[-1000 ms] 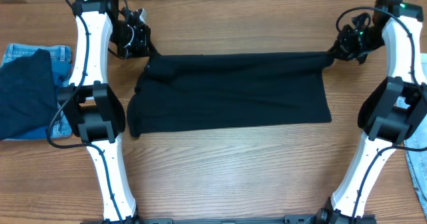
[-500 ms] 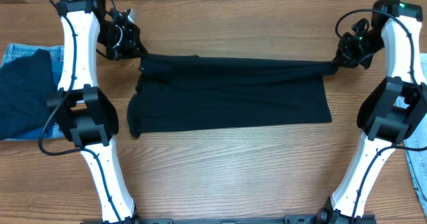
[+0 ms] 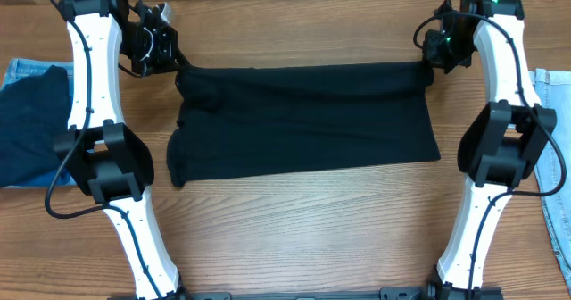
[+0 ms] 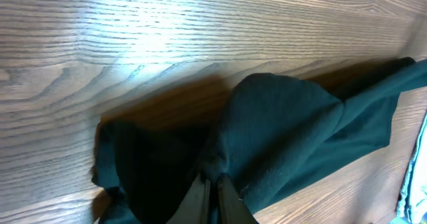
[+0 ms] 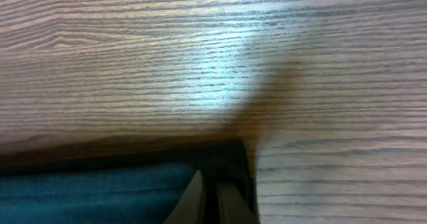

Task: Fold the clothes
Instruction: 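Lift the top edge with both grippers and fold it down toward the bottom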

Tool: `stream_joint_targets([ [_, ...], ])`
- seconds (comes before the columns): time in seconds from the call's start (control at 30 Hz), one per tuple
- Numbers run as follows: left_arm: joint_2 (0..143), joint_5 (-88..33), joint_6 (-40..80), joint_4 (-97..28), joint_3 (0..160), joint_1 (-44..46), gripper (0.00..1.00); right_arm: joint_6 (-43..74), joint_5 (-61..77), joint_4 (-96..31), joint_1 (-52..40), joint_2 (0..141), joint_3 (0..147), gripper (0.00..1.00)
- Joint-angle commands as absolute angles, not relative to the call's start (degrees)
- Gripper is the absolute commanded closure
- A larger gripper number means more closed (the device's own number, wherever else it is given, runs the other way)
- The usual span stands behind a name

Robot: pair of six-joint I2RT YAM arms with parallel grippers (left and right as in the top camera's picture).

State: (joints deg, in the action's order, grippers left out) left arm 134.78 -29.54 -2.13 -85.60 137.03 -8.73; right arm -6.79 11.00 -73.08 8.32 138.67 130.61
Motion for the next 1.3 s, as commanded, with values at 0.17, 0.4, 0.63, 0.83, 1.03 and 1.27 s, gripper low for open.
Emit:
stream_joint_targets([
  [0.17,133.36,-26.35,-3.95,-86.00,137.53,-9.34,0.96,-20.08,9.69,-76.64,5.45,129.97,132.20,0.96],
  [0.4,133.36,-26.41,-4.34,-90.41,137.51,-9.17,0.96,-22.76,10.24,-78.78,4.89,129.97,131.61,0.96],
  [0.63,133.36,-22.00,-6.44,-93.01,137.49,-9.02,0.96,-20.75,8.97,-78.00,4.95,129.97,124.05,0.96],
  [0.83,133.38,-19.90,-6.42,-93.38,137.12,-8.21,0.96,-17.98,8.34,-77.47,5.13,129.99,119.31,0.96],
  [1.03,133.38,-19.90,-6.46,-96.03,129.69,-6.39,0.91,-18.00,5.52,-80.29,5.17,129.99,119.31,0.82],
  [1.27,133.38,-17.37,-6.90,-96.84,123.92,-5.91,0.95,-17.96,0.49,-81.95,5.54,129.99,119.31,0.66],
])
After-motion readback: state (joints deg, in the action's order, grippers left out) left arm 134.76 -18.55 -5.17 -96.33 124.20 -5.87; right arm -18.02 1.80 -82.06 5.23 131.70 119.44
